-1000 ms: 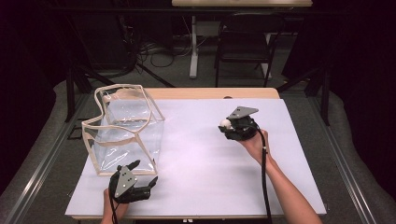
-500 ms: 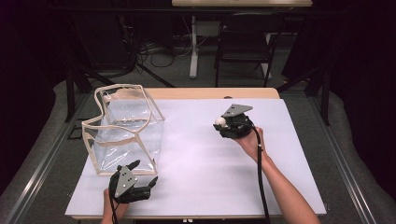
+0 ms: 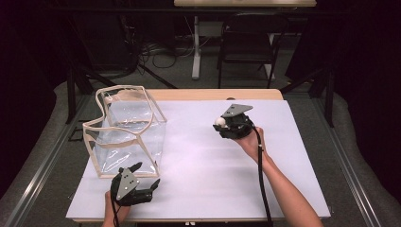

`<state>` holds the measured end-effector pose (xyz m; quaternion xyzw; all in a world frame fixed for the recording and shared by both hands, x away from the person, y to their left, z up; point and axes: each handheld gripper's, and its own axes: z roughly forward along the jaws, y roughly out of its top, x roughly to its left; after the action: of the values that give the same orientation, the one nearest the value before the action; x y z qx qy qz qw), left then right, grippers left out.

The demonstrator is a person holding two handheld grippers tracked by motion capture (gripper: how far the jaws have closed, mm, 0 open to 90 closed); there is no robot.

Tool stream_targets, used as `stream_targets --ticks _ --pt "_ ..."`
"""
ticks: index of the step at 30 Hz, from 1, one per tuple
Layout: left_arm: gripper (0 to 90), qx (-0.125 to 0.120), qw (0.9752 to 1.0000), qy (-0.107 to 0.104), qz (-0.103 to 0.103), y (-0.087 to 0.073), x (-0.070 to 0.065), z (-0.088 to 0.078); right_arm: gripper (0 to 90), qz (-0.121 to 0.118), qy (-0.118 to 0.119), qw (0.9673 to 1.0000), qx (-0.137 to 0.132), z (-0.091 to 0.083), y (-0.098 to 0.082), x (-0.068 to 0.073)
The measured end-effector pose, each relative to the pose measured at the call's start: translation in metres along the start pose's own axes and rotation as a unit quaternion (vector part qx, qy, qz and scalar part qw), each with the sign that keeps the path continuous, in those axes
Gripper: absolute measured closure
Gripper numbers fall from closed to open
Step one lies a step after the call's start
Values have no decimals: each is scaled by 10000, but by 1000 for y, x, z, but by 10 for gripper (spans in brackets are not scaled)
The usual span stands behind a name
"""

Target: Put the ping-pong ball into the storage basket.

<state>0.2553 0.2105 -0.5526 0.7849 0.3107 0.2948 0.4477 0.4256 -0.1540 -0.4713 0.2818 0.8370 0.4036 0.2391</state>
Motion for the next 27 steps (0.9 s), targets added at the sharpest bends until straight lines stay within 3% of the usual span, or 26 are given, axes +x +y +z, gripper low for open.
stream_targets --ticks 27 --pt "158 10 10000 8 -3 0 0 0 508 -159 166 9997 -71 12 22 10"
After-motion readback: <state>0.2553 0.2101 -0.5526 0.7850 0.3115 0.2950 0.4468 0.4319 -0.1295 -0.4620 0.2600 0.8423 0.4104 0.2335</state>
